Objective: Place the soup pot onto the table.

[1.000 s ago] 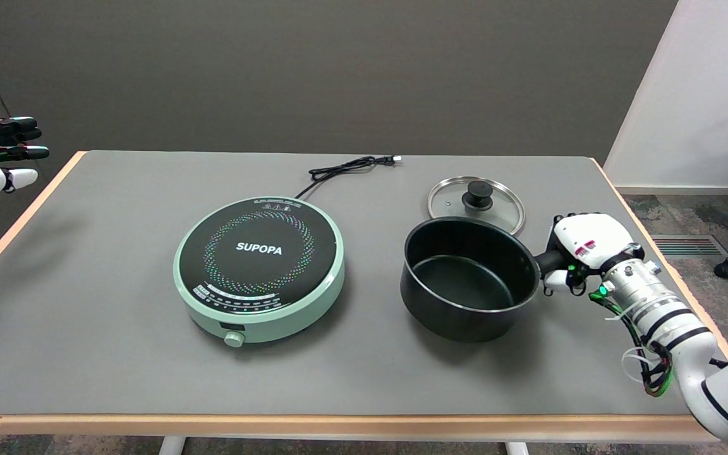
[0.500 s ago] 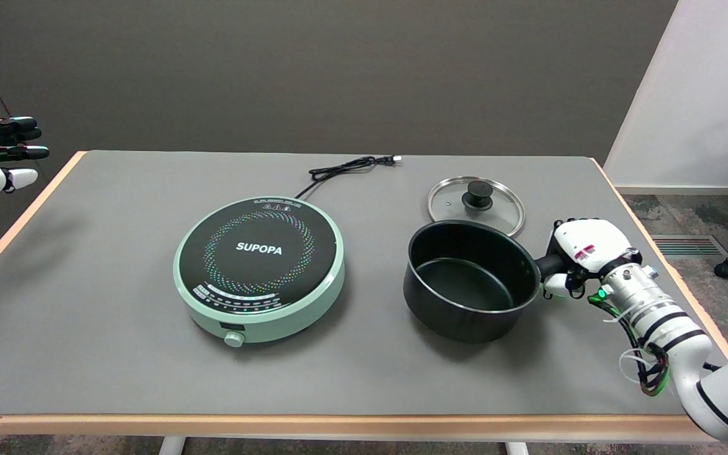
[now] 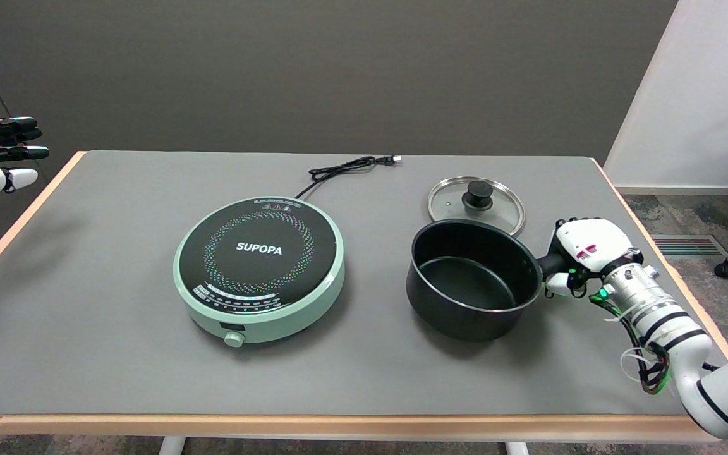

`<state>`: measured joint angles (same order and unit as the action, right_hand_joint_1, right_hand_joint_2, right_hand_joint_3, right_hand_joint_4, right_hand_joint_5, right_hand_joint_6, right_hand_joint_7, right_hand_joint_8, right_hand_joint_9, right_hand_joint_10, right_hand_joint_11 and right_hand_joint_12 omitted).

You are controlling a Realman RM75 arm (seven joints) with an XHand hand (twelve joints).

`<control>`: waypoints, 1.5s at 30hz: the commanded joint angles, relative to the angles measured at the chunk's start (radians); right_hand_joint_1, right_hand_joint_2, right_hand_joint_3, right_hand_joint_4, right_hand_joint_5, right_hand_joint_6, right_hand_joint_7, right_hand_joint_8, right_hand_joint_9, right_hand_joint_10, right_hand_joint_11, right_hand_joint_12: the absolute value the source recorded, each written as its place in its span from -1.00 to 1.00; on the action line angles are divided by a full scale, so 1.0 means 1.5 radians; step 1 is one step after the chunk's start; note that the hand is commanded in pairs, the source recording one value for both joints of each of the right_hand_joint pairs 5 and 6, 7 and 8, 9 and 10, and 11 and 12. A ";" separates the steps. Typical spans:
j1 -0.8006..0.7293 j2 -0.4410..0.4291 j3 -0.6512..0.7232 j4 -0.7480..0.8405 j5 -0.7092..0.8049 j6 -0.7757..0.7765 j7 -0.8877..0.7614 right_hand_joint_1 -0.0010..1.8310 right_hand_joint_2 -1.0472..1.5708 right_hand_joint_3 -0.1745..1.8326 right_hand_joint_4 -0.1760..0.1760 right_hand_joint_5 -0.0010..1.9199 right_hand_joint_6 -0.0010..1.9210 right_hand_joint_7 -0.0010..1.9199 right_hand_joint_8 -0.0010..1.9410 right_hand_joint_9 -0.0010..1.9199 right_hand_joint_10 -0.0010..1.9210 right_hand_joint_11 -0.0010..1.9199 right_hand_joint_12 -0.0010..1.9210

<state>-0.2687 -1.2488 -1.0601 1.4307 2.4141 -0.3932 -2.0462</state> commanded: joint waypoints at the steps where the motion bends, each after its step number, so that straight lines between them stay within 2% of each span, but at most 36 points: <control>1: 0.008 0.001 0.023 -0.036 -0.012 -0.042 -0.003 -0.03 0.89 -0.38 -0.43 0.86 0.86 0.86 0.84 0.86 0.86 0.86 0.86; 17: 0.024 -0.003 0.020 -0.047 -0.058 -0.049 -0.004 -0.03 0.89 -0.39 -0.45 0.84 0.84 0.84 0.82 0.84 0.84 0.84 0.84; 34: 0.040 -0.020 0.019 -0.073 -0.058 -0.067 -0.021 -0.06 0.92 -0.42 -0.47 0.83 0.82 0.83 0.81 0.83 0.82 0.83 0.82; 38: 0.042 -0.024 0.021 -0.073 -0.058 -0.069 -0.025 -0.10 0.97 -0.44 -0.53 0.68 0.68 0.68 0.66 0.68 0.68 0.68 0.68; 40: 0.044 -0.024 0.021 -0.073 -0.058 -0.069 -0.030 -0.16 1.00 -0.43 -0.48 0.60 0.60 0.60 0.59 0.60 0.60 0.60 0.60; 42: 0.044 -0.024 0.021 -0.071 -0.058 -0.069 -0.033 -0.19 1.00 -0.35 -0.47 0.50 0.50 0.50 0.48 0.50 0.50 0.50 0.50; 43: 0.044 -0.024 0.021 -0.069 -0.058 -0.069 -0.033 -0.18 1.00 -0.26 -0.58 0.44 0.44 0.44 0.42 0.44 0.44 0.44 0.44; 45: 0.044 -0.024 0.023 -0.068 -0.058 -0.069 -0.033 -0.20 1.00 -0.18 -0.56 0.40 0.40 0.40 0.38 0.40 0.40 0.40 0.40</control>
<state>-0.2148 -1.2716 -1.0332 1.3344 2.3314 -0.4823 -2.0736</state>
